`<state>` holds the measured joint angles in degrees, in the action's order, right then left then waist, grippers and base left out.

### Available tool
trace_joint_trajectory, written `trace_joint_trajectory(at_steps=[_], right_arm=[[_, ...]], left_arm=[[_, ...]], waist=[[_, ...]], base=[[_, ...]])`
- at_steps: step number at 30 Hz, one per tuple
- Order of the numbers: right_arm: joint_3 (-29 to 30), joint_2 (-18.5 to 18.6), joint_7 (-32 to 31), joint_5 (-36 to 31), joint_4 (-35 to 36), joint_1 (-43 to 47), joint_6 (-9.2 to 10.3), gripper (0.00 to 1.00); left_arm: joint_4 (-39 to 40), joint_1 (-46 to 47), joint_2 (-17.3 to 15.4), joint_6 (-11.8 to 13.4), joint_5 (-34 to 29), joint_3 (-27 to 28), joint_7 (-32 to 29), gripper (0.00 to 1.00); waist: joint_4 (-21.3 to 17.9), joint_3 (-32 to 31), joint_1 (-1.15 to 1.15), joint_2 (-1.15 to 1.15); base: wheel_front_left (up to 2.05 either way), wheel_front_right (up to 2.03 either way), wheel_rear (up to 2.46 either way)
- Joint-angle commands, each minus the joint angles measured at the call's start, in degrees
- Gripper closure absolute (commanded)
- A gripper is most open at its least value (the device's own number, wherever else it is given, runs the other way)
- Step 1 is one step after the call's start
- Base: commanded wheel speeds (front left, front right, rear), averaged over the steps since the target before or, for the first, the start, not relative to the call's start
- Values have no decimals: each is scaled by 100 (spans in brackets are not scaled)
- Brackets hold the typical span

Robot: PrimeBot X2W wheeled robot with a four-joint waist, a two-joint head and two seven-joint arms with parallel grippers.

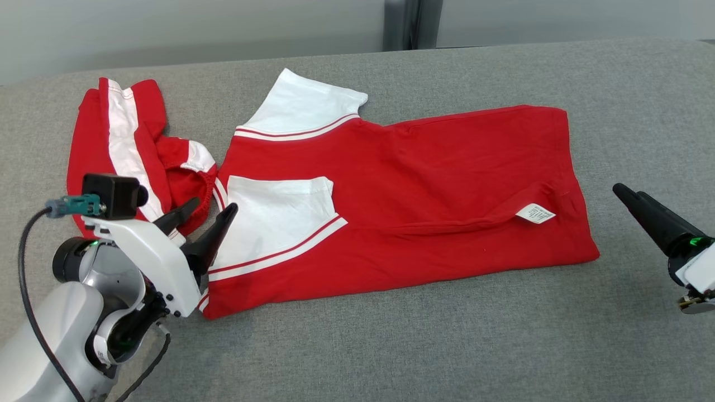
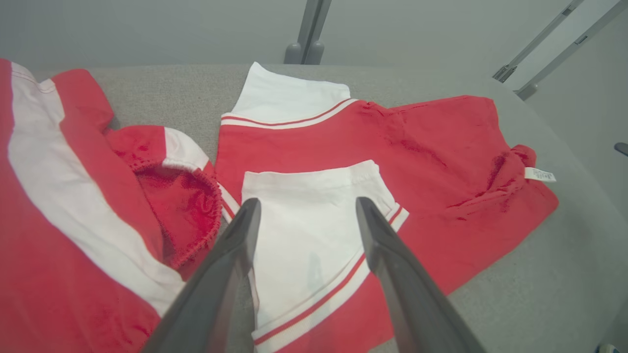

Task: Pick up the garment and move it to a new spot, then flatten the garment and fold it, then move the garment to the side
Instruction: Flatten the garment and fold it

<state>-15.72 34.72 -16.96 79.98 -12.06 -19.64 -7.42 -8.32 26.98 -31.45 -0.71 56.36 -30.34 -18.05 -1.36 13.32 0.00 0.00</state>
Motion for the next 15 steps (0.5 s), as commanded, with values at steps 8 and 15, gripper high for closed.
trace_joint_trajectory(at_steps=[8, 15], right_arm=[[-646, 177, 805, -1538, -271, -158, -14, 0], [-835, 38, 853, -2078, -630, -130, -14, 0]], left_arm=[[20, -395, 158, 926, -876, -222, 593, 0], [-22, -675, 365, 1375, -984, -228, 861, 0]], waist=[[-15, 70, 0, 0], [20, 50, 0, 0]], base=[[0, 0, 0], [0, 0, 0]])
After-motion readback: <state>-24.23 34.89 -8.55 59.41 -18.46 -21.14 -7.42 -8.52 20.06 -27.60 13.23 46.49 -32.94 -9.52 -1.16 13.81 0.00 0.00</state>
